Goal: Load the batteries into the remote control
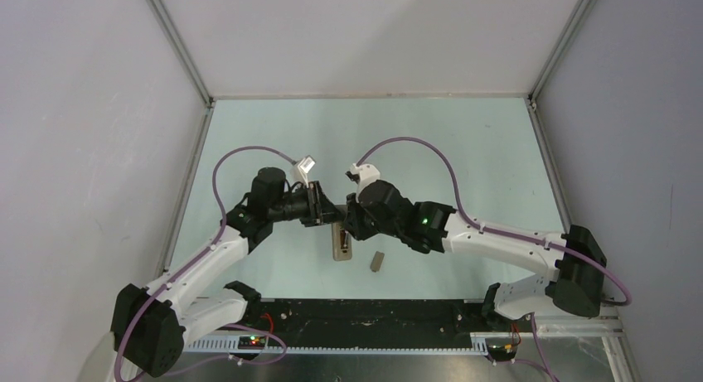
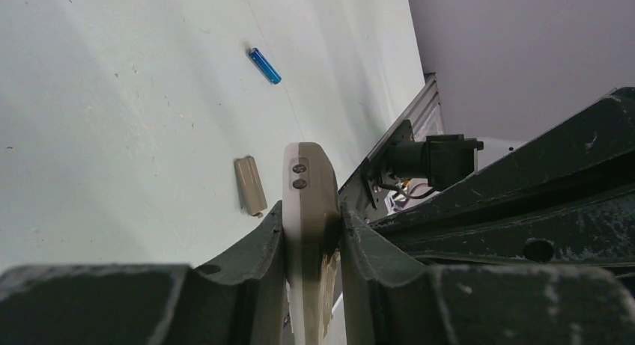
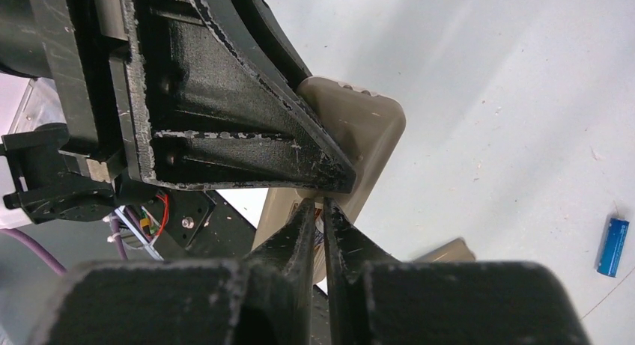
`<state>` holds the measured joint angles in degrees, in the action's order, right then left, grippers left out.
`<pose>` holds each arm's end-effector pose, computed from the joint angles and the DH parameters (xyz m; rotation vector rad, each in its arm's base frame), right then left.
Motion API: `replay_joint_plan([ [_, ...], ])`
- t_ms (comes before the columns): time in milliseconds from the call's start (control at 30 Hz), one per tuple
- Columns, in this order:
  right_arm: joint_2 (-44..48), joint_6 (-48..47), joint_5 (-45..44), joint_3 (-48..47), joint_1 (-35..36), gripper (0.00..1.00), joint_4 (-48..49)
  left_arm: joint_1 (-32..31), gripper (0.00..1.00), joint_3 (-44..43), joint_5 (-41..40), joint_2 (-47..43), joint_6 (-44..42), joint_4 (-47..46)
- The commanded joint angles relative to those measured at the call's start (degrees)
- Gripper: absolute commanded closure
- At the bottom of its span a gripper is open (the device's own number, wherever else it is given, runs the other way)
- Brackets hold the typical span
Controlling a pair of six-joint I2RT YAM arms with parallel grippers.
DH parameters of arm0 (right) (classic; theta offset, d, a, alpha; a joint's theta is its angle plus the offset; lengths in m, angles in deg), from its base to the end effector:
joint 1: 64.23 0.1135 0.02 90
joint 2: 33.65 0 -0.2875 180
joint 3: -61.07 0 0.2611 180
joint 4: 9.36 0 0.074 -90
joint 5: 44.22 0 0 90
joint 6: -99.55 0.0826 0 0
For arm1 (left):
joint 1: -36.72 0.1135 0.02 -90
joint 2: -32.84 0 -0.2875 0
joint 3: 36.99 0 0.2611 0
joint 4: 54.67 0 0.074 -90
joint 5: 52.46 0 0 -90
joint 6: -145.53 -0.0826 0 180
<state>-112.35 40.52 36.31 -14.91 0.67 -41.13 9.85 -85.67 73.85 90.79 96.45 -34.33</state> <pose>0.1619 0.3136 0.2950 -0.5672 2.1981 0.7602 0.1985 -0.1554 0.2457 0.1503 2.2756 -1.3367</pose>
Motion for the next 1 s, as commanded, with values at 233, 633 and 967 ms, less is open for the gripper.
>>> replay_joint_plan([
  [233, -1.1, 1.5, 4.1, 0.7, 0.2, 0.92, 2.6, -0.1, 1.0, -2.5, -1.3, -2.0, -0.8, -0.4],
  [633, -0.4, 3.1, 5.4, 4.1, 0.6, 0.95, 5.6, 2.0, 1.0, -3.3, 0.2, -3.8, 4.6, -0.4],
  [967, -1.9, 3.1, 6.1, 4.9, 1.5, 0.96, 7.5, 2.8, 1.0, -4.8, 2.3, -3.6, 7.8, -0.4],
])
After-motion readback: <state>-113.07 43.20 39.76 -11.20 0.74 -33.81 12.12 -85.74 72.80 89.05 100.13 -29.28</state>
